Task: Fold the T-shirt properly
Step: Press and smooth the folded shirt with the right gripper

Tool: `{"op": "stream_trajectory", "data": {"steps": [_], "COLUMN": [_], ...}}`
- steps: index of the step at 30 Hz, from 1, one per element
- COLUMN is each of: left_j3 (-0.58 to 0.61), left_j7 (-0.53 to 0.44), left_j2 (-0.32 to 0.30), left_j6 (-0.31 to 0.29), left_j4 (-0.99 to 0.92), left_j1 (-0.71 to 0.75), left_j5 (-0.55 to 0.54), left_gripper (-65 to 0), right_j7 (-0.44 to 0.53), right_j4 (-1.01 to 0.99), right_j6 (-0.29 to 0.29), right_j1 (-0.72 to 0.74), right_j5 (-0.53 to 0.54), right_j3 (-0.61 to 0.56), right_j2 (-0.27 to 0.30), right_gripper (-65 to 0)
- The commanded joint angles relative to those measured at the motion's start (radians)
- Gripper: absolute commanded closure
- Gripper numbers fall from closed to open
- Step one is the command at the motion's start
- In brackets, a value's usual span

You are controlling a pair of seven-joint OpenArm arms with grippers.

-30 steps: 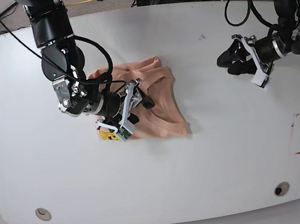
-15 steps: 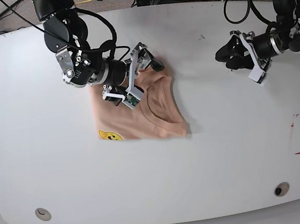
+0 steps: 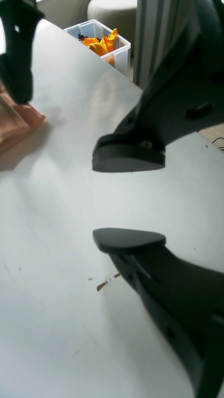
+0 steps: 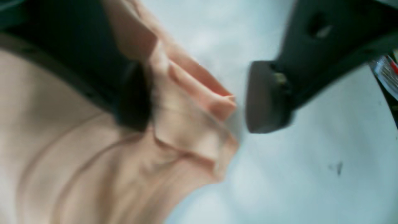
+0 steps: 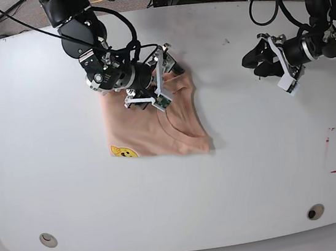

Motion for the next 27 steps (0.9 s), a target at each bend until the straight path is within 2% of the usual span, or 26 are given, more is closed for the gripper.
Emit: {"op": "stream_trajectory", "data": {"steps": [1,2,5,6,14,20,25,27], "left_j3": [-0.011,-0.011,-0.011,-0.009,-0.009,-0.009,-0.009,-0.009], "left_j7": [-0.02,-0.02,-0.02,-0.02,-0.02,-0.02,-0.02,-0.02], "left_j2": [-0.016,-0.016,-0.016,-0.016,-0.016,-0.016,-0.016,-0.016], "left_j6": [-0.006,-0.006,-0.006,-0.006,-0.006,-0.006,-0.006,-0.006], "left_j4": [0.015,0.013,0.012,0.012,0.012,0.016,0.013,0.015], "left_j1": [-0.009,-0.009,-0.009,-0.009,-0.009,-0.007,-0.007,-0.007], "left_j5": [-0.023,-0.023,-0.023,-0.023,-0.023,-0.023,-0.022,-0.022], "left_gripper": [-27.4,-27.4,-27.4,-27.4,-27.4,-27.4,-27.4,-27.4], "right_j7": [0.03,0.03,0.03,0.03,0.029,0.021,-0.036,-0.041], "right_j4": [0.016,0.016,0.019,0.021,0.093,0.223,0.271,0.285], "right_j6": [0.005,0.005,0.005,0.005,0.005,0.014,0.016,0.016], "right_j1": [0.016,0.015,0.013,0.013,0.01,-0.033,-0.056,-0.076], "right_j5": [-0.009,-0.009,-0.01,-0.009,-0.007,-0.003,0.088,0.117], "right_j3": [-0.017,-0.023,-0.029,-0.028,-0.022,0.037,0.046,0.046], "right_j2": [-0.002,-0.002,-0.002,-0.002,0.0,0.0,0.007,0.029], "right_gripper": [-28.2,-19.8,-3.3,-0.8,0.0,0.0,0.0,0.0]}}
